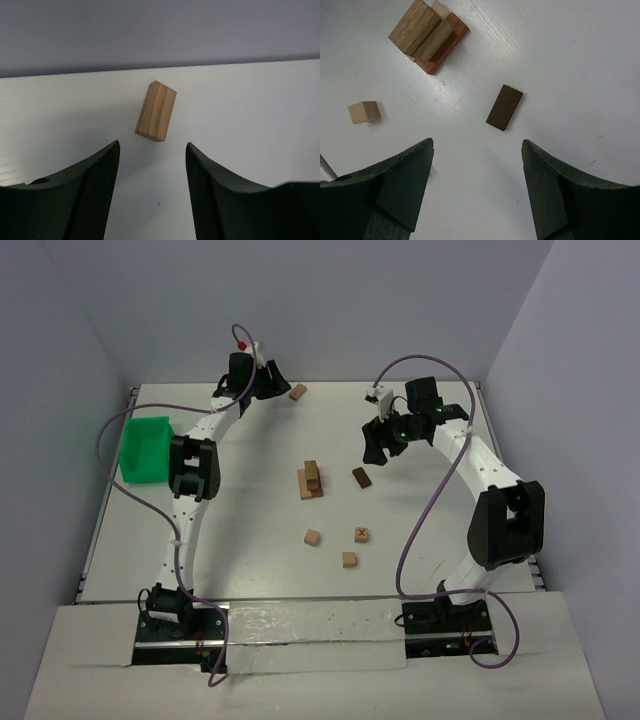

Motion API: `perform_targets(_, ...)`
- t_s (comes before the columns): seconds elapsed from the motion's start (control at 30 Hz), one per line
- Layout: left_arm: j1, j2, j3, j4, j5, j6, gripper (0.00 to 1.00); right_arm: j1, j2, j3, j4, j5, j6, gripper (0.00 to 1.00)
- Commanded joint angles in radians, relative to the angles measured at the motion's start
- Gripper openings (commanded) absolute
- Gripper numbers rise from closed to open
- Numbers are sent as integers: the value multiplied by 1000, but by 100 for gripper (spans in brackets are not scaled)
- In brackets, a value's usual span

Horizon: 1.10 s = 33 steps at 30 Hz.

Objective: Build the wood block tower

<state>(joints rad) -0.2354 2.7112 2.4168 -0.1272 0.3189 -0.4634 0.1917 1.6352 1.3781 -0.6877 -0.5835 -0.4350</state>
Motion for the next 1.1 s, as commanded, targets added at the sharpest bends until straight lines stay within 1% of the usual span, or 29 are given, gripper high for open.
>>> perform_targets(0.0, 1, 22, 23, 98, 19, -80, 62, -3, -49, -1, 30, 0, 21, 78)
perform_targets(0.07, 9, 37, 13, 147, 82, -145, 58, -2, -51, -4, 31, 1, 25, 78)
perform_targets(0.13, 18, 54, 4, 205, 128, -246, 52, -3, -54, -9, 31, 2, 25, 78)
perform_targets(0.17, 17, 59, -3, 229, 139, -255, 48, -3, -54, -10, 31, 4, 26, 78)
perform_targets(0.2, 16, 66, -11, 265, 148, -311, 41, -3, -55, -13, 31, 6, 27, 78)
perform_targets(0.27, 16, 84, -18, 295, 146, -384, 32, -3, -57, -17, 31, 8, 29, 78)
perform_targets(0.3, 16, 93, -21, 313, 141, -415, 30, -2, -58, -20, 30, 9, 31, 78)
perform_targets(0.53, 11, 179, -2, 360, 125, -541, 24, -3, -74, -35, 33, 9, 44, 78)
perform_targets(0.73, -6, 224, 35, 334, 134, -547, 23, -1, -78, -45, 30, 21, 46, 78)
perform_targets(0.83, -8, 234, 34, 309, 149, -564, 19, -3, -78, -44, 27, 25, 43, 78)
perform_targets(0.93, -8, 212, 0, 308, 172, -562, 13, -3, -75, -42, 26, 21, 41, 78)
perform_targets(0.97, -7, 203, -25, 322, 181, -561, 13, -2, -73, -43, 26, 20, 41, 78)
perform_targets(1.03, -1, 182, -71, 383, 200, -591, 17, -3, -69, -45, 27, 14, 42, 78)
perform_targets(1.07, -1, 184, -65, 404, 211, -610, 18, -3, -69, -48, 27, 13, 42, 78)
